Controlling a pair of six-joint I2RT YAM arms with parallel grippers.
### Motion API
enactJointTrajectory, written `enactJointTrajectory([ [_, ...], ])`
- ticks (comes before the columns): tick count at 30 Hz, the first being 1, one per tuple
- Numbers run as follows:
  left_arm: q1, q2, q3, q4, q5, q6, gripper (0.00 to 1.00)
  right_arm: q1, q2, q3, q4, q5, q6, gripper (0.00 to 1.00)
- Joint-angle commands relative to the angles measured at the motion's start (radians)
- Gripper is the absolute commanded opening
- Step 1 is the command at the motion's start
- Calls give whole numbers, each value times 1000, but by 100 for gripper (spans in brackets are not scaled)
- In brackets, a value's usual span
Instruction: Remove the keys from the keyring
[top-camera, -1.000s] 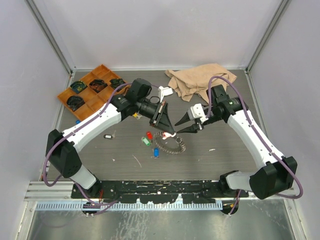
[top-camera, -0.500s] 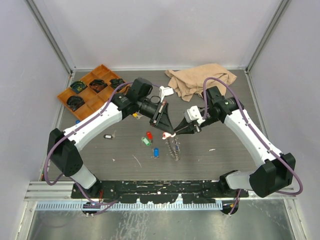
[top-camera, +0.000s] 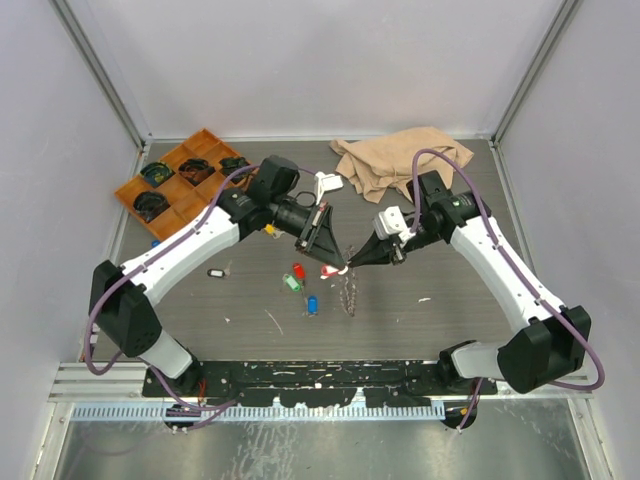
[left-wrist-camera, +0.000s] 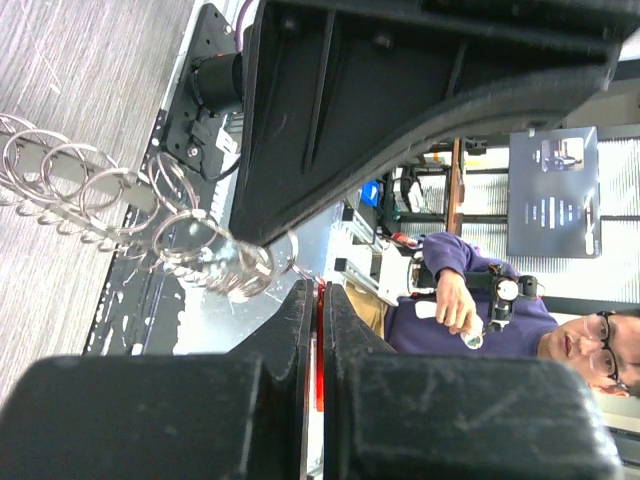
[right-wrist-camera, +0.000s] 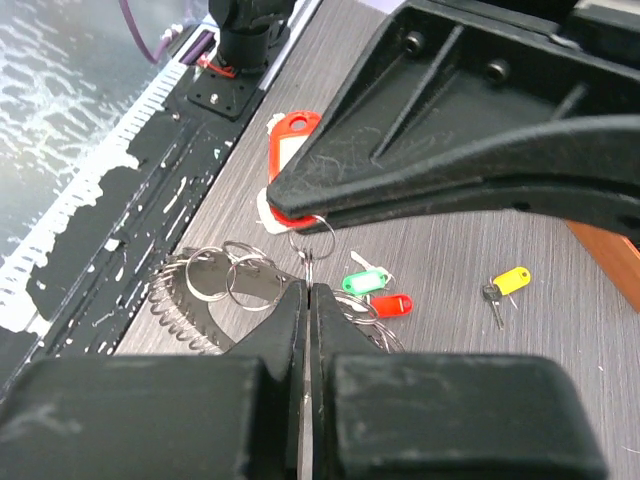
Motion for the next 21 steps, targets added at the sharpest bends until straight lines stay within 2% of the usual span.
enactJointTrajectory([
  [1, 28, -112, -52, 75, 62, -12, 0, -31, -1, 39, -38, -139, 6, 1],
  [6, 36, -171, -130, 135, 82, 0, 0, -39, 2, 31, -70, -216, 0, 1],
  [15, 36, -210, -170, 120, 79, 103, 0, -32, 12, 2, -36, -310, 82, 1],
  [21, 36, -217, -165, 20, 41, 215, 0, 30, 47, 26, -65, -312, 83, 1],
])
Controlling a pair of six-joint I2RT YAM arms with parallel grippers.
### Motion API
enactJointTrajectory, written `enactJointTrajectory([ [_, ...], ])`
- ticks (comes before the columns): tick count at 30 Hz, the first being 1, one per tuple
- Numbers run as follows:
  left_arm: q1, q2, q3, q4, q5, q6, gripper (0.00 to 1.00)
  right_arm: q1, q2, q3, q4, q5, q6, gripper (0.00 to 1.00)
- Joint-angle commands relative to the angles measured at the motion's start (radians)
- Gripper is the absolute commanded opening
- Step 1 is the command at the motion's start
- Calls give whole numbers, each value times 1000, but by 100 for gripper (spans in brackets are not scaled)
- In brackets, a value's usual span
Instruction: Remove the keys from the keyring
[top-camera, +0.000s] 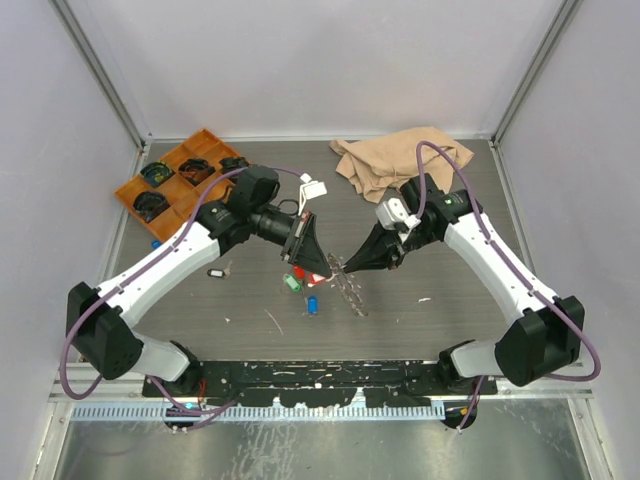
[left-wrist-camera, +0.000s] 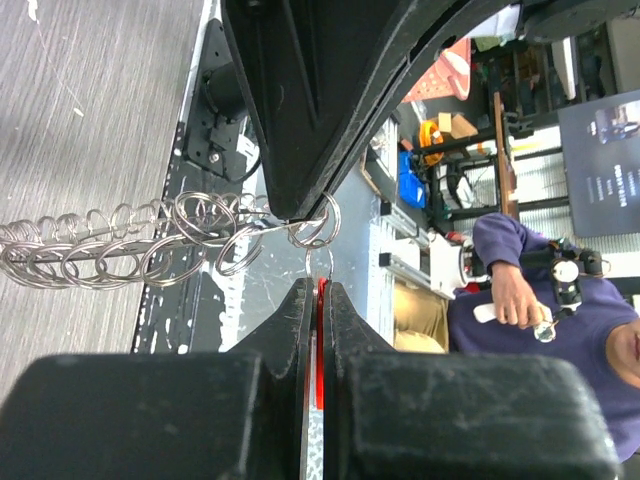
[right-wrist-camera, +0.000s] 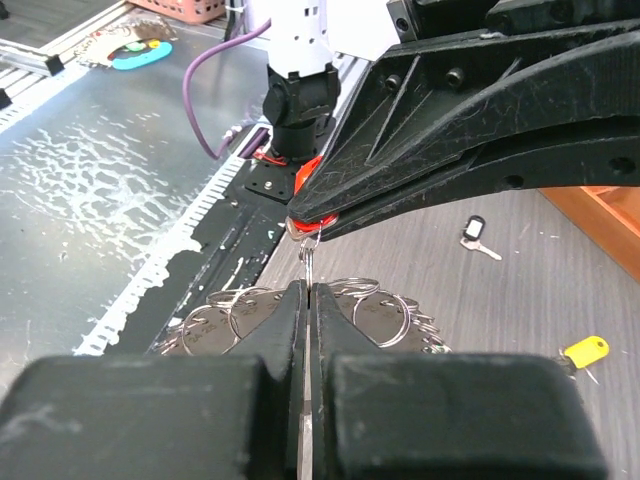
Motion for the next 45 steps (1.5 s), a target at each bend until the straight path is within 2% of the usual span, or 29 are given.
enactJointTrajectory([
  [1, 5, -52, 1, -80, 21, 105, 0, 38, 17, 38, -25, -103, 21, 1],
  [12, 5, -57, -10, -152, -32, 132, 0, 77, 35, 29, -12, -102, 1, 1],
  [23, 4, -52, -42, -99, -45, 38, 0, 72, 29, -35, -15, -33, -159, 1],
  [29, 4, -77, -42, -42, -26, -31, 0, 74, 64, -68, -47, -14, -282, 5],
  [34, 5, -107, -79, 22, -31, -107, 0, 74, 90, -58, -106, 9, -360, 12],
  [39, 3, -118, -97, 32, -46, -160, 0, 74, 103, -45, -117, 43, -363, 13],
  [45, 0, -112, -125, 53, -58, -250, 0, 74, 84, -14, -95, 110, -297, 25],
])
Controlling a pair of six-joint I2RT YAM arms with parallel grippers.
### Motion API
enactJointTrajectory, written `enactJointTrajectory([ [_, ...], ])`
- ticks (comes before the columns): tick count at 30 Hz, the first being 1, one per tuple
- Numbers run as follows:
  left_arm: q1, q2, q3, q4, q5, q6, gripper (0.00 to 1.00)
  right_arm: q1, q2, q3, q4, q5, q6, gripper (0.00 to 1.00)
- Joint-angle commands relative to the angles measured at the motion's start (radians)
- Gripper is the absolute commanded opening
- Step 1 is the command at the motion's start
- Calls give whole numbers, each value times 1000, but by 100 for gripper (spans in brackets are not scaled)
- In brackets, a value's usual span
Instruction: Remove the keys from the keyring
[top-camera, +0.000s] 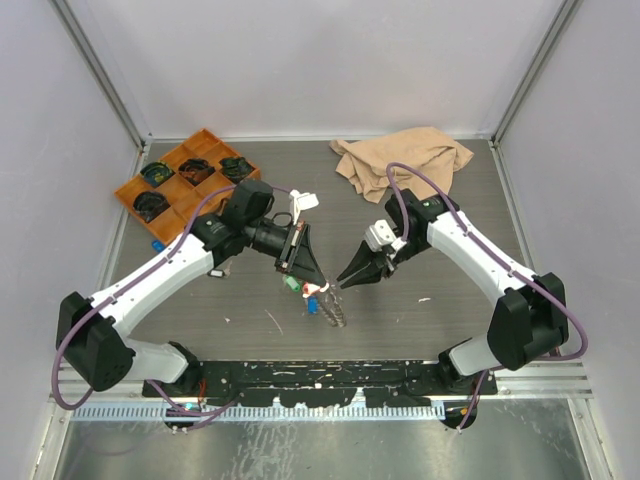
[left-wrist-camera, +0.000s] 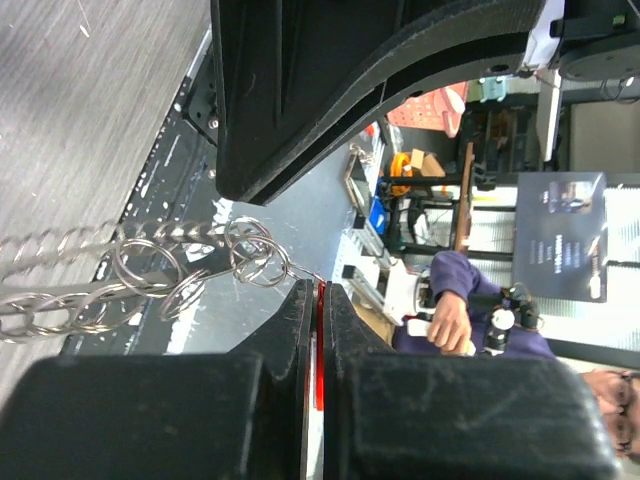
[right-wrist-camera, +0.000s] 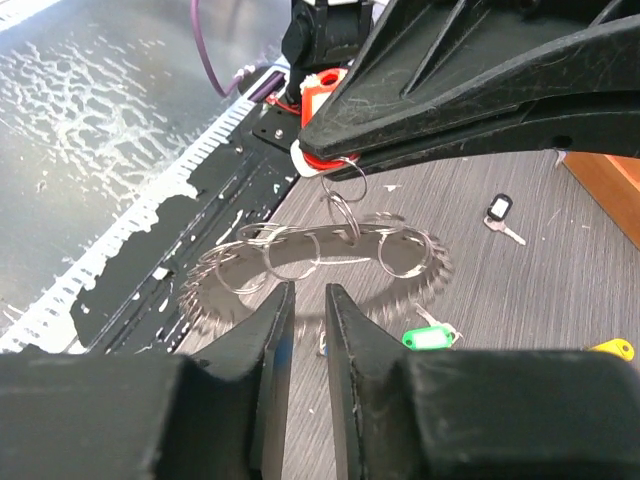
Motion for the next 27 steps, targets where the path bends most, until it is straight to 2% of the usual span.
enactJointTrajectory([
  [1, 0, -34, -12, 75, 26, -102, 0, -1, -20, 56, 12, 59, 52, 28],
  [8, -2, -23, -3, 29, 15, -130, 0, 11, -118, 52, 201, 189, 314, 44],
  [11, -6, -12, 6, 25, 22, -140, 0, 44, -193, 10, 396, 236, 494, 46],
  [14, -13, 5, 21, 23, 33, -139, 0, 68, -226, -23, 506, 230, 612, 46],
  [20, -27, 21, 33, 59, 53, -159, 0, 92, -227, -69, 536, 195, 623, 46],
  [27, -31, 14, 28, 82, 36, -185, 0, 104, -256, -74, 580, 266, 694, 40],
])
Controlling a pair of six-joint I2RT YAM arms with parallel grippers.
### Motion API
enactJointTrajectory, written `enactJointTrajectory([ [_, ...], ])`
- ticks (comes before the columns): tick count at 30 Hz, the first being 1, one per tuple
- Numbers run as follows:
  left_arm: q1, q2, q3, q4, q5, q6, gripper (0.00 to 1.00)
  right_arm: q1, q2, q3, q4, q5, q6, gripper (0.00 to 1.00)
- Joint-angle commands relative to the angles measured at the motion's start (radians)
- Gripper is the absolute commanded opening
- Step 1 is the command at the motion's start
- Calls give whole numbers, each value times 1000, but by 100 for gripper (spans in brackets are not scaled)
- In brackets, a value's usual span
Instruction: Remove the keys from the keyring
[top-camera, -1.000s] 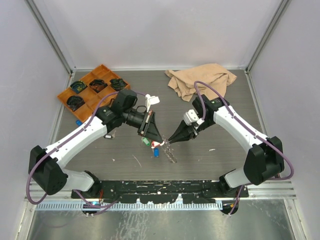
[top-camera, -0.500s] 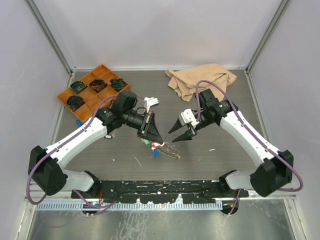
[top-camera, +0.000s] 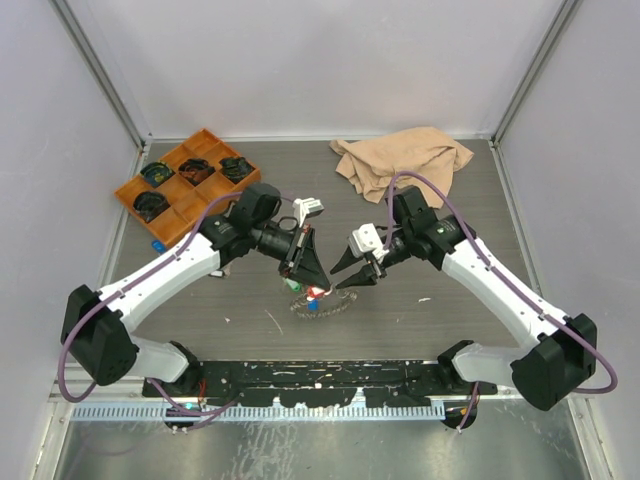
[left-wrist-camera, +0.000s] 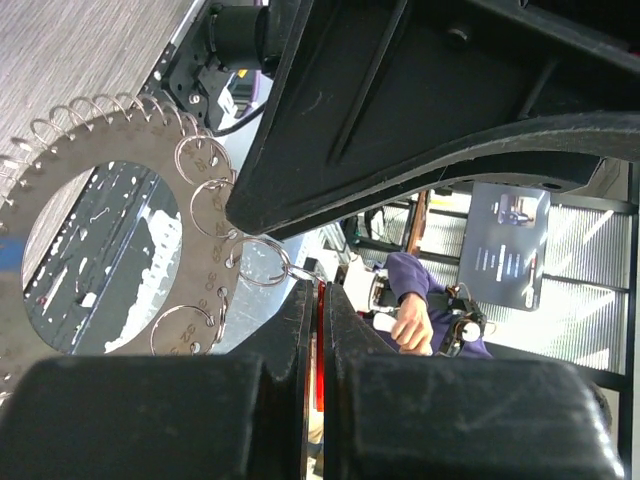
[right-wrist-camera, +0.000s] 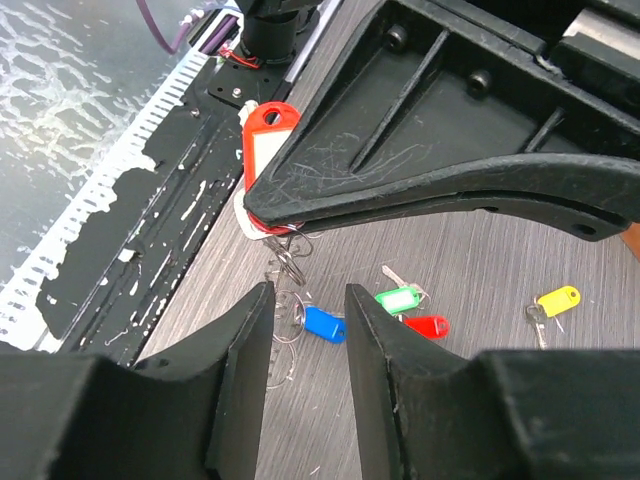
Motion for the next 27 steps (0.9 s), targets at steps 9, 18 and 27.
enactJointTrajectory([
  [9, -4, -94, -157, 516, -190, -367, 0, -76, -136, 56, 70, 98, 256, 41],
  [18, -2, -86, -338, 1009, -529, -700, 0, -137, -163, -72, 256, 59, 478, 28],
  [27, -3, -94, -392, 1089, -735, -862, 0, -202, -188, -227, 669, 174, 821, 25],
])
